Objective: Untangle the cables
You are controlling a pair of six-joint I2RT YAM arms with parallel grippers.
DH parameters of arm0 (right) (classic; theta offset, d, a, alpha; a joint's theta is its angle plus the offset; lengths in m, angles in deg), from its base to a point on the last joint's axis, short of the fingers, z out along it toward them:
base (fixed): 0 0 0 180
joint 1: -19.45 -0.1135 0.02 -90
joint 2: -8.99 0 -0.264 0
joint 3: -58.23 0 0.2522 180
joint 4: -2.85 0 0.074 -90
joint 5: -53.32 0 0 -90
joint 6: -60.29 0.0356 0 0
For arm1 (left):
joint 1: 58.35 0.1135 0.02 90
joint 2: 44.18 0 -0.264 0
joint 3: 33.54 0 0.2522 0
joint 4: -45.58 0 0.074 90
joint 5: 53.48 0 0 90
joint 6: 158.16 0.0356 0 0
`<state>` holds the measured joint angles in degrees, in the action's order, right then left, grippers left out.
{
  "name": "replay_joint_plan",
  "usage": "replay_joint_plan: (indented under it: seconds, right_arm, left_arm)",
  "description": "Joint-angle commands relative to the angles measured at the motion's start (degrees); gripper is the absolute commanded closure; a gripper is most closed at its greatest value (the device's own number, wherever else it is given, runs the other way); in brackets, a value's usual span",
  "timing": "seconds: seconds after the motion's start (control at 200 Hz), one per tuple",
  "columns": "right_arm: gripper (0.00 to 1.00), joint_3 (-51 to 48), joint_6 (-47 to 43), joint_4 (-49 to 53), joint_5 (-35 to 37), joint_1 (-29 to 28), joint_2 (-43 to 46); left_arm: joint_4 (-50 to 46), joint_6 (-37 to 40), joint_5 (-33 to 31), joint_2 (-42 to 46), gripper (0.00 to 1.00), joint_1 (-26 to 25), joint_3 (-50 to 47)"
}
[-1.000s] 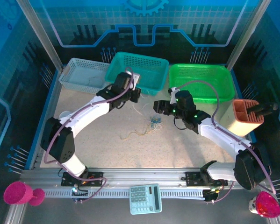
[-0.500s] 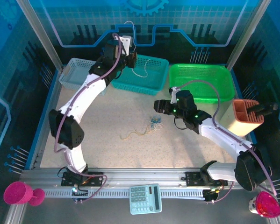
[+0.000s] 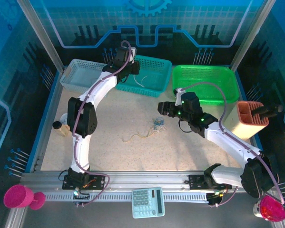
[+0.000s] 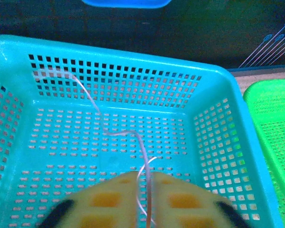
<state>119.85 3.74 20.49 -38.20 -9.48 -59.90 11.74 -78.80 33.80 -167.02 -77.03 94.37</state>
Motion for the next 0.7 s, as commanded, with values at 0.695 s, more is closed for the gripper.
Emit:
replay_joint_plan:
  seconds: [0.695]
  right_arm:
    - [0.28,1.9,-3.7,3.0,3.5,-9.5,-3.6]
  left_arm:
    - [-8.4,-13.9,5.1,33.3,0.1,1.5,-36.4]
